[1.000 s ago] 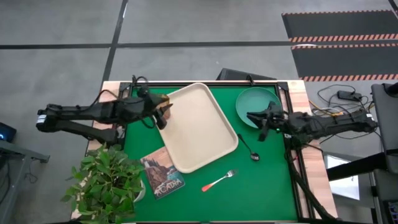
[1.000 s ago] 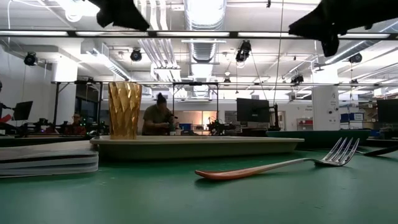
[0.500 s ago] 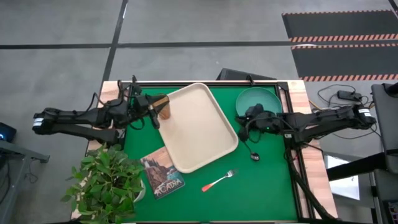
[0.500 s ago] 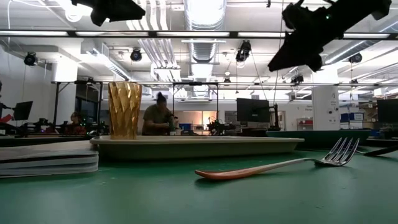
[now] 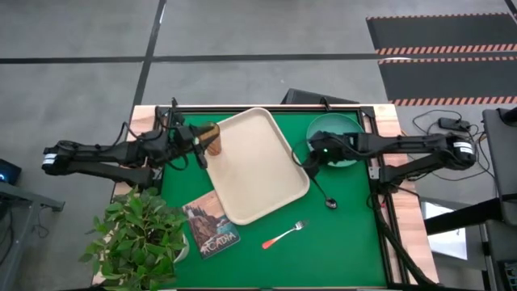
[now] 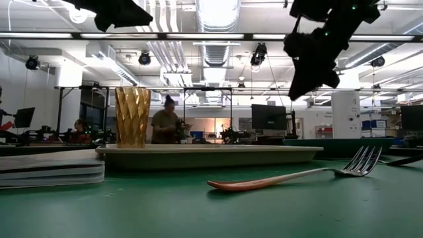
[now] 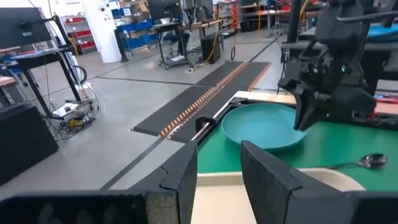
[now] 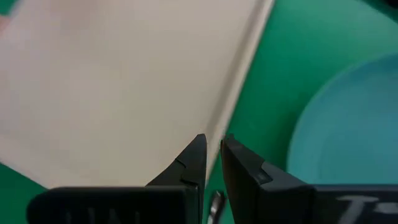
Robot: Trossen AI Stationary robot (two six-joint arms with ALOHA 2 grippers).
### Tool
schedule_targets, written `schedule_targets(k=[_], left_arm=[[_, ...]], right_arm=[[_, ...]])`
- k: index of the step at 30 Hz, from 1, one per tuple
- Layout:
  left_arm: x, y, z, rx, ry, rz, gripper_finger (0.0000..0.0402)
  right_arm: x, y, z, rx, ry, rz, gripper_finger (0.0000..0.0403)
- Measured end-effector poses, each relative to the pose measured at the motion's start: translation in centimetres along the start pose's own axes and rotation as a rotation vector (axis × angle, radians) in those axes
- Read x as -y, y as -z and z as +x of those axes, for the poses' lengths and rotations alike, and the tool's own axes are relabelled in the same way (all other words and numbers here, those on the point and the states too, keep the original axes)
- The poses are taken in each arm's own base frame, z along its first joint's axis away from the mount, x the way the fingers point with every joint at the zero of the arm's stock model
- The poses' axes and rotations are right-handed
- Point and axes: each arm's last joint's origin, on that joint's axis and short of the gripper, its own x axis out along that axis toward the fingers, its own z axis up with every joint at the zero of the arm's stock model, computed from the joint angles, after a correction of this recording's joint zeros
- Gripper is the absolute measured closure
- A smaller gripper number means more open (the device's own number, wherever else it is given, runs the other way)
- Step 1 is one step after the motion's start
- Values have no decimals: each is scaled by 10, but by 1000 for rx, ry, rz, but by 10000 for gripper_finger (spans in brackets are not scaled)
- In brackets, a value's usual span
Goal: Pick and place plate/cup/fork/spoon on tray
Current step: Put the green plate on the white serving tray
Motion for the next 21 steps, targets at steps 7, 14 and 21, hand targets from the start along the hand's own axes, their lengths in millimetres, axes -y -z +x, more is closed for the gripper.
schedule_targets(k=[7,14,21], left_arm=[[-1,-1,-2,16,-2,-3,297],[-4,-2,-6,29,-2,-11,297],[-4,0,-6,26,-2,-8,297]], right_arm=[[9,-5,11,-94,85,33,365],[22,-6,25,-156,154,100,348],[29,-6,31,-182,187,118,264]])
